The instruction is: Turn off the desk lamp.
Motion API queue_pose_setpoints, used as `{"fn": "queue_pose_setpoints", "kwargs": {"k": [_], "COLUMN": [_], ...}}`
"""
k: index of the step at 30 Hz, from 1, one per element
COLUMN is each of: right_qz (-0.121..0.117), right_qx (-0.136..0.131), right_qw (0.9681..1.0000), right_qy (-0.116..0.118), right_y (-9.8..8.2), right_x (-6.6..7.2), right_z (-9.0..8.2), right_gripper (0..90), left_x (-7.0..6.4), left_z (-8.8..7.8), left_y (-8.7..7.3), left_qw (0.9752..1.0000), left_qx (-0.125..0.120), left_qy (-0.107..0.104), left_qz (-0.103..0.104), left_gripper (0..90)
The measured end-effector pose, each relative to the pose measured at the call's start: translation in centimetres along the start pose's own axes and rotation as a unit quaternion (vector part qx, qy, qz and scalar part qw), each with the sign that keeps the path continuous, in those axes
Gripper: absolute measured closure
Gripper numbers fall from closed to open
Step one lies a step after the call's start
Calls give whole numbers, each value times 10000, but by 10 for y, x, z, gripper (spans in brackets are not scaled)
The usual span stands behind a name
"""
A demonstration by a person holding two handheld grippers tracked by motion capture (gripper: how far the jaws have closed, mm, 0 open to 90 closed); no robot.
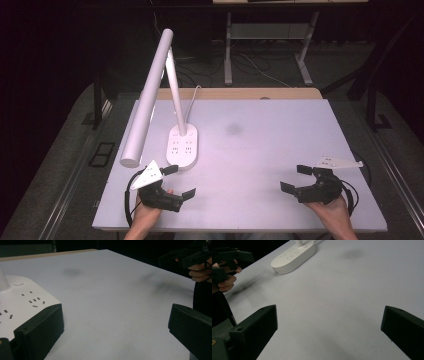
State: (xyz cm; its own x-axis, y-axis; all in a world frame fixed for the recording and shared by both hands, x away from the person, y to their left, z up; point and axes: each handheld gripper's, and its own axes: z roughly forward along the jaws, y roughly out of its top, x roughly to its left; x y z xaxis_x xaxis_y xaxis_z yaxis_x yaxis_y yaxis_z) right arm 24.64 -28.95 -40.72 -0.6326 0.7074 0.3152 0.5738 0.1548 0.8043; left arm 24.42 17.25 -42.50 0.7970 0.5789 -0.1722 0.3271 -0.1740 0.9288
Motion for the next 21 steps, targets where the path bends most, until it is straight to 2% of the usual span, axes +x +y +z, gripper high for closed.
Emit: {"fn": "queue_pose_setpoints", "kwargs": {"k": [9, 18, 21], "right_qz": [14, 55, 2], "right_qx": [40, 200, 242], "right_qw": [10000, 9998, 9997], "right_qy": [50, 57, 49], "right_y": [-1, 0, 0], "right_x": [0, 0, -1], "right_z": [0, 2, 3], "right_gripper": [7, 7, 6], "left_x": [0, 0, 0], "left_z": [1, -1, -2], "left_y": [0, 0, 0], "left_qw": [10000, 10000, 10000], "left_qx": [37, 34, 10], "left_qy": [-16, -37, -40], "left_qz": [16, 30, 15], "left_gripper": [0, 0, 0]}}
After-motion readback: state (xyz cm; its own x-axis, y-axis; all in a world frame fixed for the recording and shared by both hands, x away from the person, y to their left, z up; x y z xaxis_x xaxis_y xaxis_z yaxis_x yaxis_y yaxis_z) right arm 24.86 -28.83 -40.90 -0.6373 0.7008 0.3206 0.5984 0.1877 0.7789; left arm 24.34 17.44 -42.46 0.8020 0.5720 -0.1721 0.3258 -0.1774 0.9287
